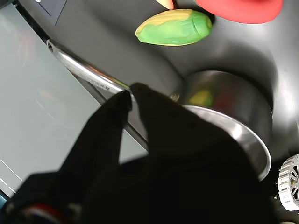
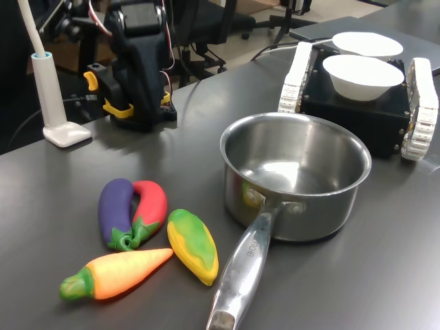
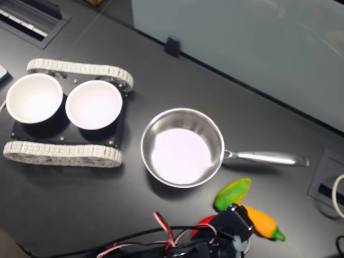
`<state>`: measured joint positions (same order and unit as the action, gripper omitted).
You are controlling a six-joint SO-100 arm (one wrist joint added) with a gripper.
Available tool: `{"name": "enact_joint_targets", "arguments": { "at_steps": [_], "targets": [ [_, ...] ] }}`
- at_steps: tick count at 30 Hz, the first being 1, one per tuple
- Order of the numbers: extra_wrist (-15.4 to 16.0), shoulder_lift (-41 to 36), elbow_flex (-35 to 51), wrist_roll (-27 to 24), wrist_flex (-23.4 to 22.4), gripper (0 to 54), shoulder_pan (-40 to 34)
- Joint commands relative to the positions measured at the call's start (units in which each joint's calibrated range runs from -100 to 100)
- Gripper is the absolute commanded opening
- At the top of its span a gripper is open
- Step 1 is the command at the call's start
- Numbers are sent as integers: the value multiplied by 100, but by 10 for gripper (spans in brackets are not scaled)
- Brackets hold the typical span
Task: Pick up the carrot and place them in the pan
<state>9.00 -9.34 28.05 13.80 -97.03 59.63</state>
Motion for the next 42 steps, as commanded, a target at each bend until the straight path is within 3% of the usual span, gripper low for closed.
{"name": "enact_joint_targets", "arguments": {
  "at_steps": [1,11,17,23,33,37,42],
  "targets": [
    [66,129,289,63,530,62,173],
    [-26,711,280,479,956,137,391],
    [-345,1006,298,747,1118,195,391],
    [-631,1208,161,952,1204,212,425],
    [-715,1639,216,1289,1494,248,803],
    [-984,1799,152,1455,1630,261,769],
    [-1261,2010,89,1558,1809,320,666]
  ]
}}
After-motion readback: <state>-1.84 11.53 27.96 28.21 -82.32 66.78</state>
